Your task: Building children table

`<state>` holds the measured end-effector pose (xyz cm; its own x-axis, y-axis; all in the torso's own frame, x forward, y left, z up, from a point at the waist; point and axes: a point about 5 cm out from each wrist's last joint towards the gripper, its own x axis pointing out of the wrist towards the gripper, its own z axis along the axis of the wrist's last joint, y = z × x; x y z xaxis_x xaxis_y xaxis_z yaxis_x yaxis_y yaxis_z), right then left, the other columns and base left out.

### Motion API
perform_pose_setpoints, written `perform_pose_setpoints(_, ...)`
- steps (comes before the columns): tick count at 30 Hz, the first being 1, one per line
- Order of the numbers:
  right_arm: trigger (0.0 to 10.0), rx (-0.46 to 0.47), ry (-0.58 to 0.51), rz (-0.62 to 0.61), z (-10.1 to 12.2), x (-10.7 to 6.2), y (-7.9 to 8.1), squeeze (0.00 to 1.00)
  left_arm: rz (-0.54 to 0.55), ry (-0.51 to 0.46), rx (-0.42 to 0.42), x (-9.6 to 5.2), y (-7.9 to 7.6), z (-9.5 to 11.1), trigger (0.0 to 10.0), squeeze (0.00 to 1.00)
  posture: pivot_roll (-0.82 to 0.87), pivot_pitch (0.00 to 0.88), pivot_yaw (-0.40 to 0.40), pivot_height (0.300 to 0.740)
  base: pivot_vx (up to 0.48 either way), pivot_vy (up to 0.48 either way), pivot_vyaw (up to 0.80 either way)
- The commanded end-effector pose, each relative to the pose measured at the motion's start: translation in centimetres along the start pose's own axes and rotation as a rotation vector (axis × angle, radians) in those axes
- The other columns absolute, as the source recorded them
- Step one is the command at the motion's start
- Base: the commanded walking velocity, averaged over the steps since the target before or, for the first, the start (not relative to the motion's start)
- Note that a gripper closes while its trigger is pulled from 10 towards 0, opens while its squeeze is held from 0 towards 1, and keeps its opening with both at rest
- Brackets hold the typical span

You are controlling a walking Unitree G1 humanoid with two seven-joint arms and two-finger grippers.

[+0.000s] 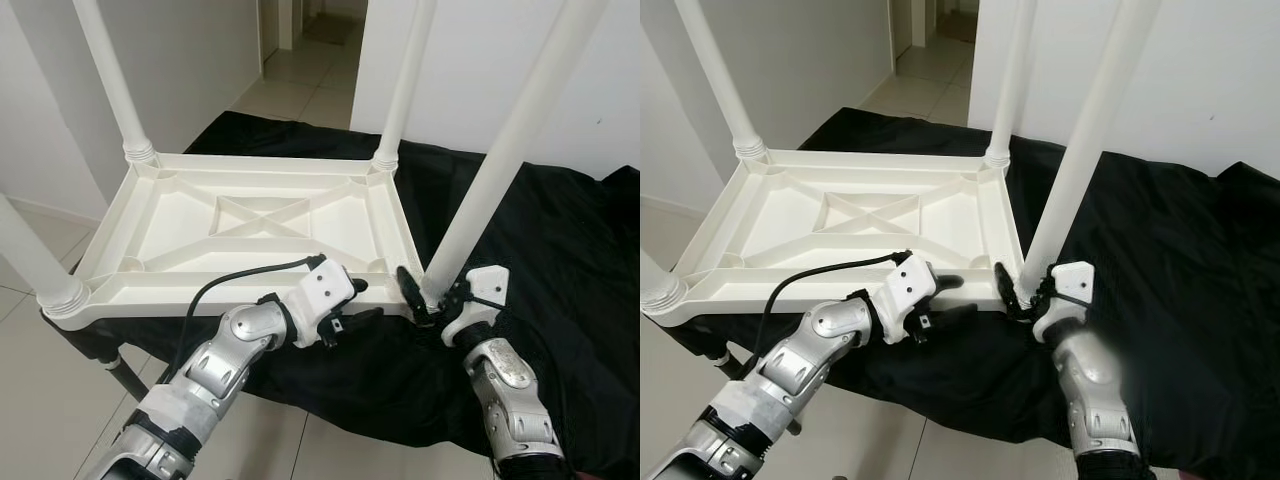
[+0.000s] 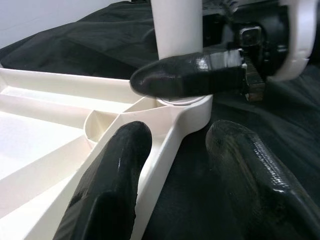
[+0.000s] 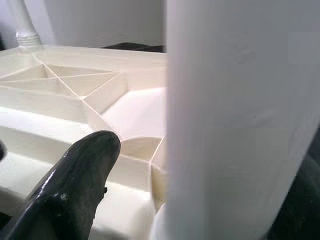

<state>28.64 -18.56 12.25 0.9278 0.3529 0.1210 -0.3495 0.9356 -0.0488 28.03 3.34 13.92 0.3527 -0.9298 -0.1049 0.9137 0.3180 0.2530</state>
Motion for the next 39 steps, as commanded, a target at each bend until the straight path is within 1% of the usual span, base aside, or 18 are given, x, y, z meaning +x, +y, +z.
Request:
perform_pose_setpoints(1, 8.0, -0.009, 0.003, 0.044, 0.0, 0.3, -0.3, 0.00, -0.070, 0.012, 0.014, 0.1, -0.7, -0.1, 10.0, 0.00, -0.01, 0.000, -0.030, 0.740, 0.000, 0.000, 0.00)
perform_pose_setpoints(2, 8.0, -0.009, 0.003, 0.044, 0.0, 0.3, -0.3, 0.00, -0.070, 0.012, 0.014, 0.1, -0.7, -0.1, 10.0, 0.00, -0.01, 0.000, -0.030, 0.740, 0.000, 0.000, 0.00)
perform_pose_setpoints(3, 4.8, -0.018, 0.012, 0.071, 0.0, 0.5, -0.5, 0.00, -0.074, 0.013, 0.018, 0.2, -0.8, -0.1, 10.0, 0.00, -0.01, 0.000, -0.030, 0.740, 0.000, 0.000, 0.00)
perform_pose_setpoints(4, 4.8, -0.018, 0.012, 0.071, 0.0, 0.5, -0.5, 0.00, -0.074, 0.013, 0.018, 0.2, -0.8, -0.1, 10.0, 0.00, -0.01, 0.000, -0.030, 0.740, 0.000, 0.000, 0.00)
perform_pose_setpoints(5, 1.8, -0.030, 0.024, 0.092, 0.0, 0.7, -0.9, 0.00, -0.077, 0.014, 0.021, 0.3, -0.9, 0.0, 10.0, 0.00, -0.01, 0.000, -0.032, 0.740, 0.000, 0.000, 0.00)
perform_pose_setpoints(6, 1.8, -0.040, 0.032, 0.105, 0.0, 0.9, -1.1, 0.00, -0.079, 0.014, 0.023, 0.3, -0.9, 0.0, 10.0, 0.00, -0.01, 0.000, -0.032, 0.740, 0.000, 0.000, 0.00)
perform_pose_setpoints(7, 0.0, -0.048, 0.043, 0.113, -0.1, 1.1, -1.4, 0.00, -0.078, 0.016, 0.028, 0.4, -0.9, 0.0, 10.0, 0.00, -0.01, 0.000, -0.035, 0.740, 0.000, 0.000, 0.00)
perform_pose_setpoints(18, 0.0, -0.043, 0.086, 0.163, -1.0, 0.9, -2.1, 0.00, -0.050, 0.009, 0.036, 0.6, -0.4, 0.3, 10.0, 0.00, 0.00, 0.000, -0.043, 0.740, 0.000, 0.000, 0.00)
perform_pose_setpoints(19, 0.5, -0.035, 0.087, 0.162, -1.0, 0.9, -2.1, 0.00, -0.049, 0.009, 0.037, 0.6, -0.4, 0.3, 10.0, 0.00, 0.00, 0.000, -0.043, 0.740, 0.000, 0.000, 0.00)
perform_pose_setpoints(20, 4.8, -0.029, 0.085, 0.149, -0.9, 0.9, -2.0, 0.00, -0.049, 0.009, 0.036, 0.5, -0.4, 0.3, 10.0, 0.00, 0.00, 0.000, -0.040, 0.740, 0.000, 0.000, 0.00)
perform_pose_setpoints(21, 4.8, -0.029, 0.085, 0.149, -0.9, 0.9, -2.0, 0.00, -0.049, 0.009, 0.036, 0.5, -0.4, 0.3, 10.0, 0.00, 0.00, 0.000, -0.040, 0.740, 0.000, 0.000, 0.00)
perform_pose_setpoints(22, 10.0, -0.017, 0.080, 0.139, -0.8, 0.9, -2.0, 0.00, -0.049, 0.009, 0.036, 0.5, -0.4, 0.3, 10.0, 0.00, -0.01, 0.000, -0.040, 0.740, 0.000, 0.000, 0.00)
perform_pose_setpoints(25, 10.0, -0.009, 0.076, 0.102, -0.7, 1.0, -2.1, 0.00, -0.048, 0.010, 0.036, 0.5, -0.4, 0.3, 10.0, 0.00, -0.01, 0.000, -0.040, 0.740, 0.000, 0.000, 0.00)
perform_pose_setpoints(27, 10.0, -0.008, 0.097, 0.019, -0.7, 1.2, -1.9, 0.00, -0.048, 0.014, 0.038, 0.4, -0.3, 0.2, 10.0, 0.00, -0.01, 0.000, -0.037, 0.740, 0.000, 0.000, 0.00)
perform_pose_setpoints(32, 10.0, -0.014, 0.102, -0.018, -0.7, 1.2, -1.6, 0.00, -0.048, 0.015, 0.037, 0.4, -0.3, 0.2, 10.0, 0.00, -0.02, 0.000, -0.035, 0.740, 0.000, 0.000, 0.00)
perform_pose_setpoints(33, 10.0, -0.009, 0.088, -0.065, -0.6, 1.2, -0.8, 0.00, -0.048, 0.017, 0.038, 0.4, -0.2, 0.2, 10.0, 0.00, -0.02, 0.004, -0.031, 0.740, 0.000, 0.000, 0.00)
perform_pose_setpoints(37, 10.0, 0.001, 0.079, -0.140, -0.8, 1.3, 0.1, 0.00, -0.051, 0.020, 0.038, 0.4, -0.2, 0.2, 10.0, 0.00, -0.02, 0.006, -0.027, 0.740, 0.000, 0.000, 0.00)
perform_pose_setpoints(39, 10.0, 0.033, 0.078, -0.247, -1.2, 1.3, 0.4, 0.00, -0.054, 0.021, 0.038, 0.4, -0.2, 0.1, 10.0, 0.00, -0.03, 0.009, -0.020, 0.740, 0.000, 0.000, 0.00)
